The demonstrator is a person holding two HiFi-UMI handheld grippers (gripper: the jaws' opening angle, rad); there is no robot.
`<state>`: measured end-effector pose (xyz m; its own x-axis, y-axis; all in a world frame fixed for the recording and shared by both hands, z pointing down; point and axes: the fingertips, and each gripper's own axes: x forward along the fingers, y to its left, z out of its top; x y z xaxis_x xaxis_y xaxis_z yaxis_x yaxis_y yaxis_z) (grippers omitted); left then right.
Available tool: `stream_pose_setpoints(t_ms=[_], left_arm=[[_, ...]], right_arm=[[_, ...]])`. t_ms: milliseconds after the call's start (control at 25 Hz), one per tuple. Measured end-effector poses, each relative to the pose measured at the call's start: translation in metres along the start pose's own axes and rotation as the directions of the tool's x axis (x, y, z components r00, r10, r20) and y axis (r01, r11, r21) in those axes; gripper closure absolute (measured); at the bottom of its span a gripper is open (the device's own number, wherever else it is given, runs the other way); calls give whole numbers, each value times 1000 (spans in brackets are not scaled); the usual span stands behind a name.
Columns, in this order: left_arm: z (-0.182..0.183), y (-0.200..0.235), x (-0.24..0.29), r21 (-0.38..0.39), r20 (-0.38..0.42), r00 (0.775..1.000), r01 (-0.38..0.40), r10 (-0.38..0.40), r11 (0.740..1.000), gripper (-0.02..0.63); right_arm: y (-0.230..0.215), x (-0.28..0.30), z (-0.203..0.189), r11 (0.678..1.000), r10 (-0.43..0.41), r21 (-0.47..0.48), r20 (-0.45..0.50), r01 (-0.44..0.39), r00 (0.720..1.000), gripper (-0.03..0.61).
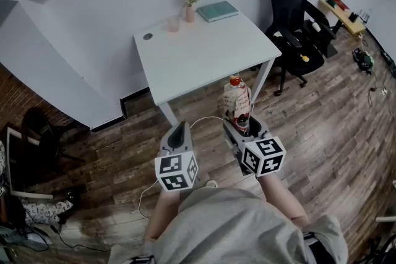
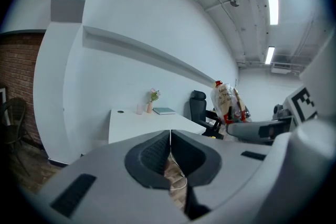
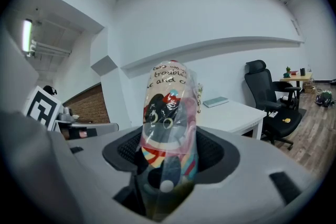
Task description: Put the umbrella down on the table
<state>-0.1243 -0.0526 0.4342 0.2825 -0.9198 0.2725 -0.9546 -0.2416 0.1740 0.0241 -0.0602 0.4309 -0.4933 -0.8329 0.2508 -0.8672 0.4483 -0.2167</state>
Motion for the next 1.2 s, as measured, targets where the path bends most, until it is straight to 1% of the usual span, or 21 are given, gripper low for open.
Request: stream_pose_setpoints(t_ms=[280,520,680,920,1200], left_arm=[[4,22,31,1,-13,1000,11,-11,1000,604],[7,27,48,-5,-25,999,25,-25,1000,604],[7,31,61,-13,-29,999,19,-19,1000,604],[8,38,92,-14,-24,1000,-4,4,1000,604],[27,49,148,-19,-20,999,-33,33,999,604]], right_arm=[[-7,34,8,1000,-15,4,8,15,1000,307],[-17,47,9,1000,-30,6,-13,30,999,307],[-24,58,9,1000,-26,1,-23,26,999,307],[-44,87,14,1000,-7,3,-10,7,1000,307],[-76,142,39,1000,18,-17,-8,-19,1000,307]])
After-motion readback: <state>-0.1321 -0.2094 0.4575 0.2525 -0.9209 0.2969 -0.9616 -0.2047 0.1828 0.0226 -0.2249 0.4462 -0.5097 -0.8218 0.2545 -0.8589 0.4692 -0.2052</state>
